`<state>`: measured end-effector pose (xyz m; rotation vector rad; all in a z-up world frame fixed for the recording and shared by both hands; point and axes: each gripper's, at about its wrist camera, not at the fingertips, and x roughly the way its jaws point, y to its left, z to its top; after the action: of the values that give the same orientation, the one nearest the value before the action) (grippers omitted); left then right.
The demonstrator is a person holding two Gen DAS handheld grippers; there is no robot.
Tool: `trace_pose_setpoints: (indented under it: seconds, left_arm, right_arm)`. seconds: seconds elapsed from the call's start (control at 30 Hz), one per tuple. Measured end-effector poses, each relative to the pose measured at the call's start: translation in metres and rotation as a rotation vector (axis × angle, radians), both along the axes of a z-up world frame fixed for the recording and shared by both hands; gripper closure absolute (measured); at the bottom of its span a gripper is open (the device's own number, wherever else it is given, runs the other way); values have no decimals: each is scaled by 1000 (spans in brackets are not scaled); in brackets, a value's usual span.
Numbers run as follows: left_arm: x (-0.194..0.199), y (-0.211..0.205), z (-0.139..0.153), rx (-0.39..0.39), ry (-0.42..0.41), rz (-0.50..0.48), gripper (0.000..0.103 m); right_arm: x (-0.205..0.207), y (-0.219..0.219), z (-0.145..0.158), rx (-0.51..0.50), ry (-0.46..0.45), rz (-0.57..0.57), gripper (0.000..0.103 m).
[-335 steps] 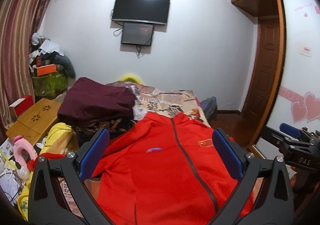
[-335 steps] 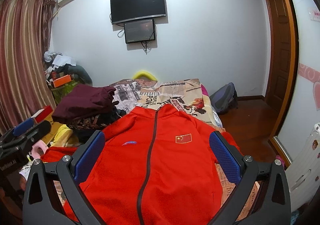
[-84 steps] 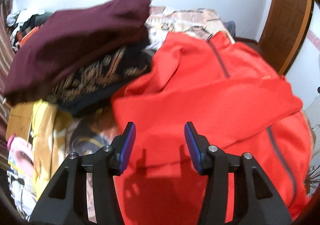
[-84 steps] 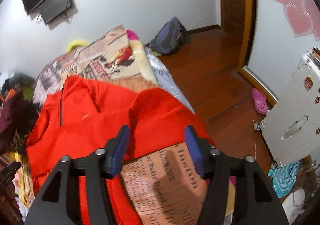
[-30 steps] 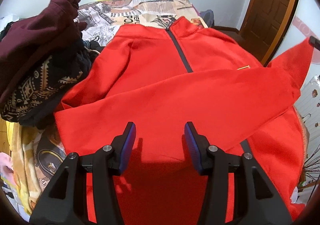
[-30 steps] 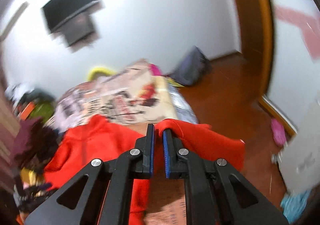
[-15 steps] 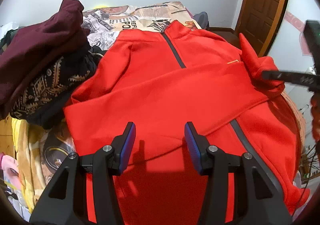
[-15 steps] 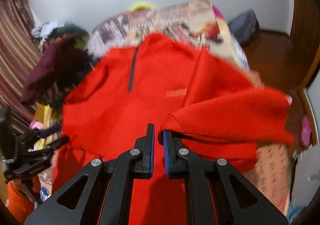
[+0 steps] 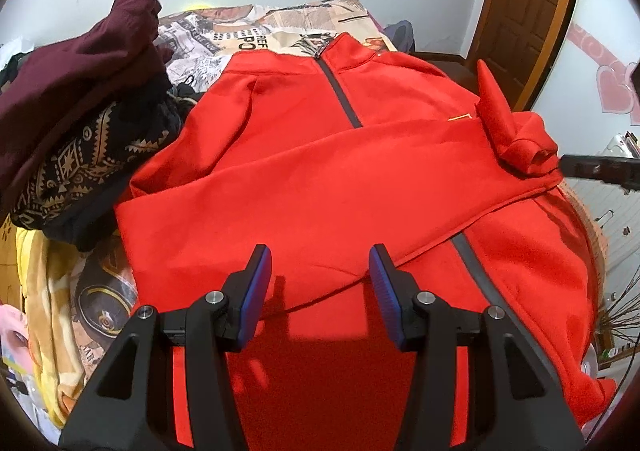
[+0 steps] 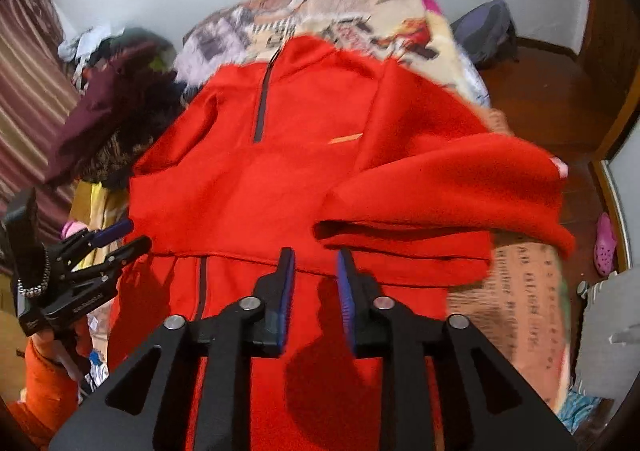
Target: Fold large clothes
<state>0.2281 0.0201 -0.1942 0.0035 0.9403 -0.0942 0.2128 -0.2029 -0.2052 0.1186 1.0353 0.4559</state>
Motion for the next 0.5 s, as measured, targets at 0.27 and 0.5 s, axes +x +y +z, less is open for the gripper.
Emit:
trace_pose_setpoints:
  seconds: [0.27, 0.5]
  left_arm:
    - [7, -4, 6, 5, -26, 4, 53]
    - [16, -1, 4, -26, -24, 26, 53]
  right_arm:
    - [1, -59, 21, 56, -79, -190, 62]
    - [32, -117, -11, 126, 30, -461, 48]
